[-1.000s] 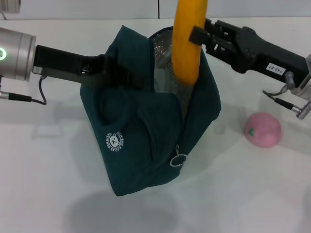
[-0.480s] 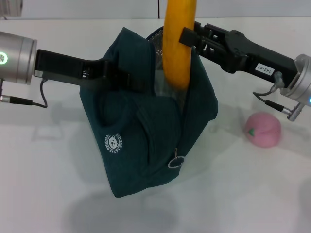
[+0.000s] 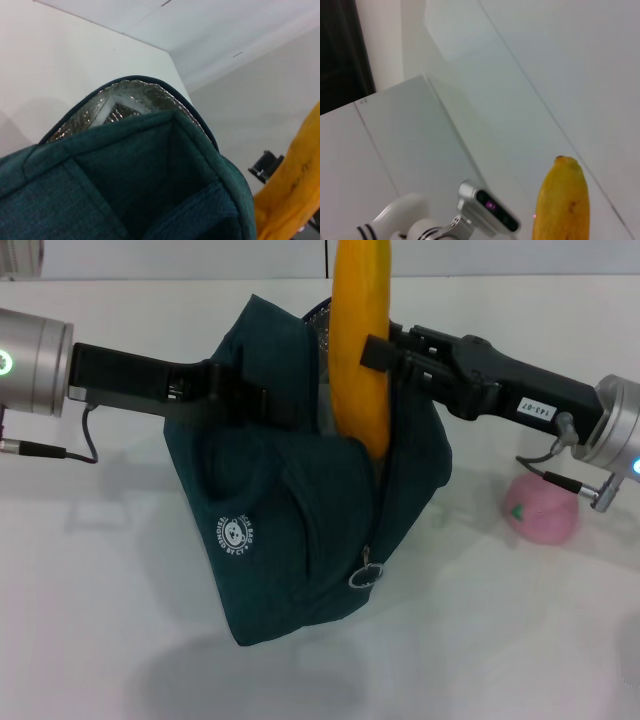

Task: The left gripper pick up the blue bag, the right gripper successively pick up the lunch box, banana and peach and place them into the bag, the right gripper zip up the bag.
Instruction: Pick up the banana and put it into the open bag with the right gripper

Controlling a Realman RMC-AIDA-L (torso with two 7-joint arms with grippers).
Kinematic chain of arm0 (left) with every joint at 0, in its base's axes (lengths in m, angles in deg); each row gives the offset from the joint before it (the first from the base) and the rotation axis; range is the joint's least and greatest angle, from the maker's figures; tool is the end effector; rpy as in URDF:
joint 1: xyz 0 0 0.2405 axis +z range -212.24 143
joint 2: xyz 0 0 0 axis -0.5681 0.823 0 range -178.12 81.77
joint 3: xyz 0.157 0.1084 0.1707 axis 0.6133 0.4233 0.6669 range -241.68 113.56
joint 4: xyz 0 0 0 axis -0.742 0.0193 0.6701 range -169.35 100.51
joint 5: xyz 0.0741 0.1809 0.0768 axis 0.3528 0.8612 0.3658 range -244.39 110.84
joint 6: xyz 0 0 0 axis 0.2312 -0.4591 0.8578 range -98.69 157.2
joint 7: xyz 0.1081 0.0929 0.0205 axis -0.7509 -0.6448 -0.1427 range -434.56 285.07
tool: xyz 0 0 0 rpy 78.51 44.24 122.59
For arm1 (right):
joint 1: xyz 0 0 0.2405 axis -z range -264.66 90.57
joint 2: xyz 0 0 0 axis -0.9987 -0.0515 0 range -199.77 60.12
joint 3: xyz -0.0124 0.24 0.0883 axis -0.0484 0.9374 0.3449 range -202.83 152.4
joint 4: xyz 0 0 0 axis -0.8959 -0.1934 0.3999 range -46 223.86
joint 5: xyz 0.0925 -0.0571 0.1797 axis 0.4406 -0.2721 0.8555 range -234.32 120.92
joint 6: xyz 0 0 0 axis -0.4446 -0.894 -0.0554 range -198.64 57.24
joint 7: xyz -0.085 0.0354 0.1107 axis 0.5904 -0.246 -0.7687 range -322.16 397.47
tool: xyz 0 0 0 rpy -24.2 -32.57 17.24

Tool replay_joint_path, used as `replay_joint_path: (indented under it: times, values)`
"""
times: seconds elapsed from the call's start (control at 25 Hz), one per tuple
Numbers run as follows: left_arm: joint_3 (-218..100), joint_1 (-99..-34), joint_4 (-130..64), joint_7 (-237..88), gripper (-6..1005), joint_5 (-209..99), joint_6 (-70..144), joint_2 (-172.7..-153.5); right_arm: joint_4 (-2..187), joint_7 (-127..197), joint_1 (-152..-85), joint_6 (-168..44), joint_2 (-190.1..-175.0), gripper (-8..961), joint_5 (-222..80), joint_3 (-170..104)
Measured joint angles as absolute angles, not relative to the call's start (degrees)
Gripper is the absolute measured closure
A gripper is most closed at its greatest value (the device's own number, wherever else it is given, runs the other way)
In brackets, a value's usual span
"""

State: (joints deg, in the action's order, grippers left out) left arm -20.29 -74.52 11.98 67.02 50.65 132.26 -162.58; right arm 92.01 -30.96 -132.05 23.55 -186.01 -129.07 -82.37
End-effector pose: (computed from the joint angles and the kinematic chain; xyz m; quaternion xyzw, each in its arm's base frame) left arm -0.1940 0.3553 0.0417 0.8211 0.5373 0.1798 0.0698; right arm 0.1760 0.3453 -0.0361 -0.8437 0.2326 0.4824 0.0361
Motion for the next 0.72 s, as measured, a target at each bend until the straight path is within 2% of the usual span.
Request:
replay_joint_path:
  times: [0.72]
  values:
    - [-20.38, -73.79, 11.98, 67.02, 966, 50.54, 132.21, -162.44, 92.67, -31.04, -131.31, 24.75, -186.01, 519, -128.53, -85.63]
